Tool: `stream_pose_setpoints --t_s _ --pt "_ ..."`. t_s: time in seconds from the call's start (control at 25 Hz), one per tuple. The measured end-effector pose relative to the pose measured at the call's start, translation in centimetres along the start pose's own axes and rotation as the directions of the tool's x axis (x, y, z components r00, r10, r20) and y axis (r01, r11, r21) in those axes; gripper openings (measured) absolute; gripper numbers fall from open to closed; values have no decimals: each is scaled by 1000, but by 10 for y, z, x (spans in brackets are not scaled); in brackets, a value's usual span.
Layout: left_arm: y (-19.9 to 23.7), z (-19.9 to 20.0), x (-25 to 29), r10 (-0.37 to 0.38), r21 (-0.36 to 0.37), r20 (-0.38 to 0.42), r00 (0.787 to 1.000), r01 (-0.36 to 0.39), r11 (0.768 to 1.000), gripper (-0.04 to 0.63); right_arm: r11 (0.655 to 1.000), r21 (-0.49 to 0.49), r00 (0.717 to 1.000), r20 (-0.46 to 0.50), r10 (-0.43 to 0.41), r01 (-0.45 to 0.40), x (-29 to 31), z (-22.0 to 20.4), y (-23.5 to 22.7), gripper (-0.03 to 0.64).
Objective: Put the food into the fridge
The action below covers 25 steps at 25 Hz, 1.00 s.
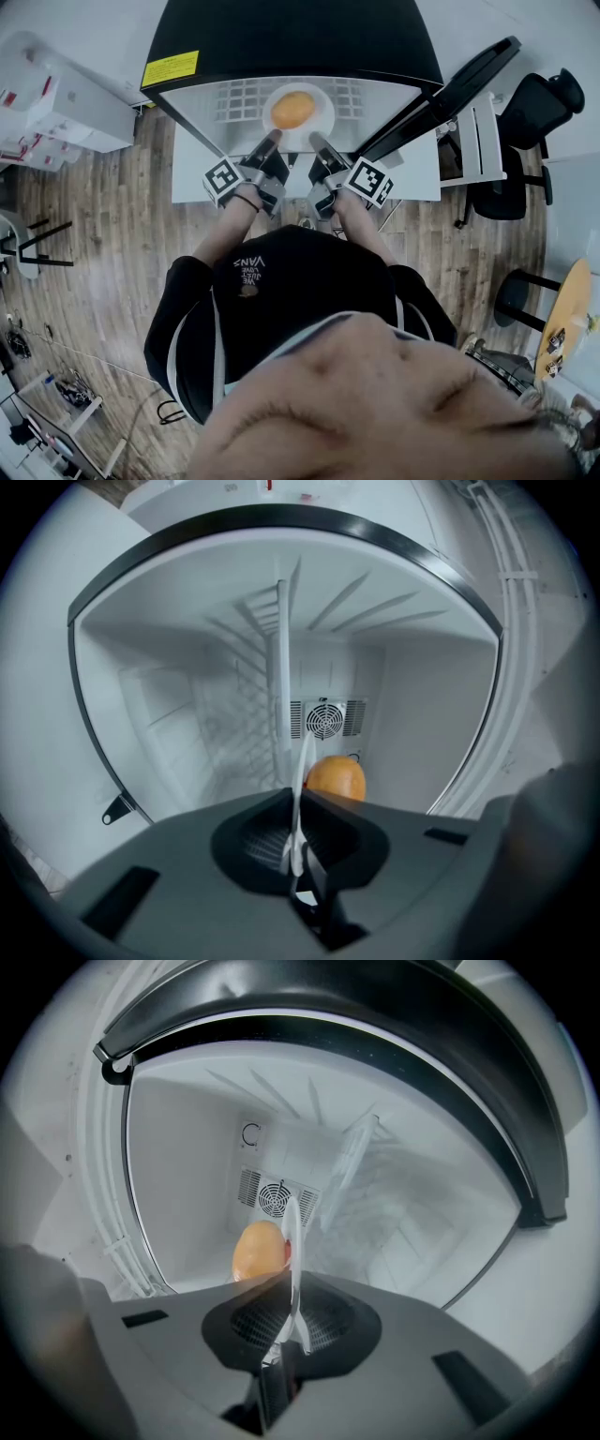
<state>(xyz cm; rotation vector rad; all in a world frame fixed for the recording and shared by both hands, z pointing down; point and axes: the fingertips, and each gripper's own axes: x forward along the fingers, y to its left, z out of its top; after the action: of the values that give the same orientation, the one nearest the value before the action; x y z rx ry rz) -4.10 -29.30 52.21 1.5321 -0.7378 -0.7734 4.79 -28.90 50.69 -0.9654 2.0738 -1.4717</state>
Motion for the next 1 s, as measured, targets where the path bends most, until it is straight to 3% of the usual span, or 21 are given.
stream_pose_setpoints --t_s 1.0 --pt "-9 7 11 -31 -51 33 999 33 998 25 999 38 1000 -2 -24 24 9 5 -8 28"
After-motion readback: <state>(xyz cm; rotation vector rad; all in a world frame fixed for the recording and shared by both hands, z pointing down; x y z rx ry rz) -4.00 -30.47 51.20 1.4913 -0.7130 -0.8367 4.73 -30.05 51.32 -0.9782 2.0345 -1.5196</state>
